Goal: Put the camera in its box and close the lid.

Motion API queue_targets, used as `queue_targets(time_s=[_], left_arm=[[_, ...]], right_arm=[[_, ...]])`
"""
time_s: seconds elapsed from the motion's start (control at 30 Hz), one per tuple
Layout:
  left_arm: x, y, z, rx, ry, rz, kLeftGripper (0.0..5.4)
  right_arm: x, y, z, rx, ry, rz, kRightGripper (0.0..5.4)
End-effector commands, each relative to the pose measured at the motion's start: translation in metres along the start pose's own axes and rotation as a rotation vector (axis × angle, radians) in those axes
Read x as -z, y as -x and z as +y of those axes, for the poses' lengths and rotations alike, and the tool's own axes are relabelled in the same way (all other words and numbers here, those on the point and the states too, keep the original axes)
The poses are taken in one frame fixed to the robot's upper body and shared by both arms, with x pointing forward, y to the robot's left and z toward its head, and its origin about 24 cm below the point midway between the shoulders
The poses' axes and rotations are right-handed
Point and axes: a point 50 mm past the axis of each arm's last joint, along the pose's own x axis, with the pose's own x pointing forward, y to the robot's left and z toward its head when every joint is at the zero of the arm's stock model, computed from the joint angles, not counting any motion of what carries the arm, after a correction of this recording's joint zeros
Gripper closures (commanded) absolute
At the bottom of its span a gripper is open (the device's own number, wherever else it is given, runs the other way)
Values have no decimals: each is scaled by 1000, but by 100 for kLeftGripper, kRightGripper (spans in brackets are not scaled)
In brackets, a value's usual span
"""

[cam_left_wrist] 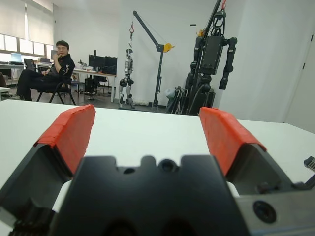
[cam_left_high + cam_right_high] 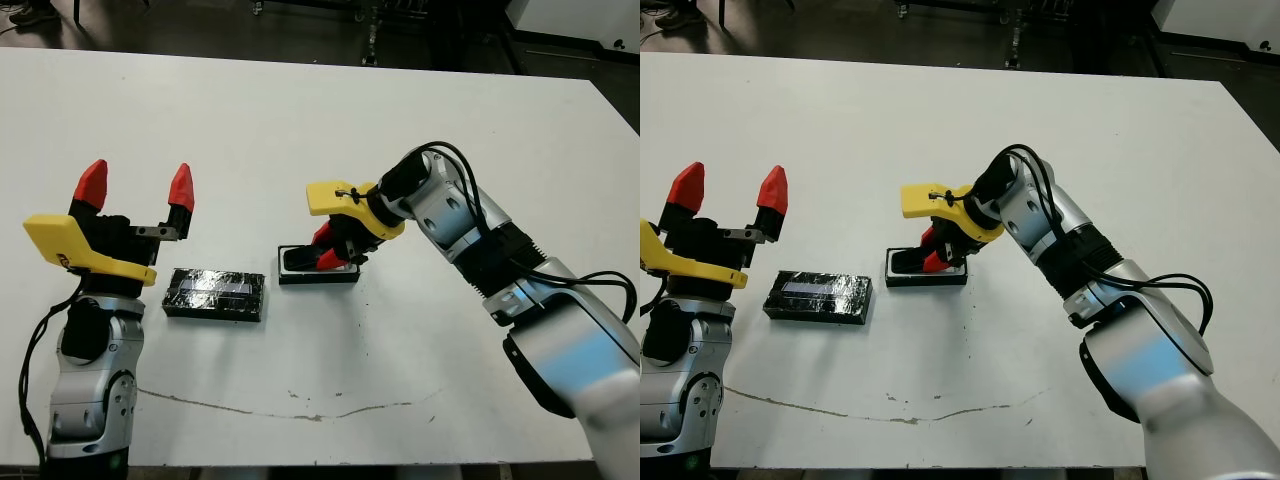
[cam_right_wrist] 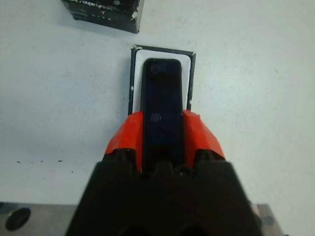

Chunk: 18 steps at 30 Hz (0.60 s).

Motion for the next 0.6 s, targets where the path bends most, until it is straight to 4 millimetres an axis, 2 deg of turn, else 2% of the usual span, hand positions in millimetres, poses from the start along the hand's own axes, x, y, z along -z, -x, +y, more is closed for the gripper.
queue_targets(time_s=[0.03, 0.6], left_arm=[[3, 3, 0, -6, 1, 18, 0], [4, 4, 1, -12, 2, 22, 0]], right_arm=[[6, -1, 2, -4, -8, 10, 374], [3, -16, 6, -28, 13, 8, 374]])
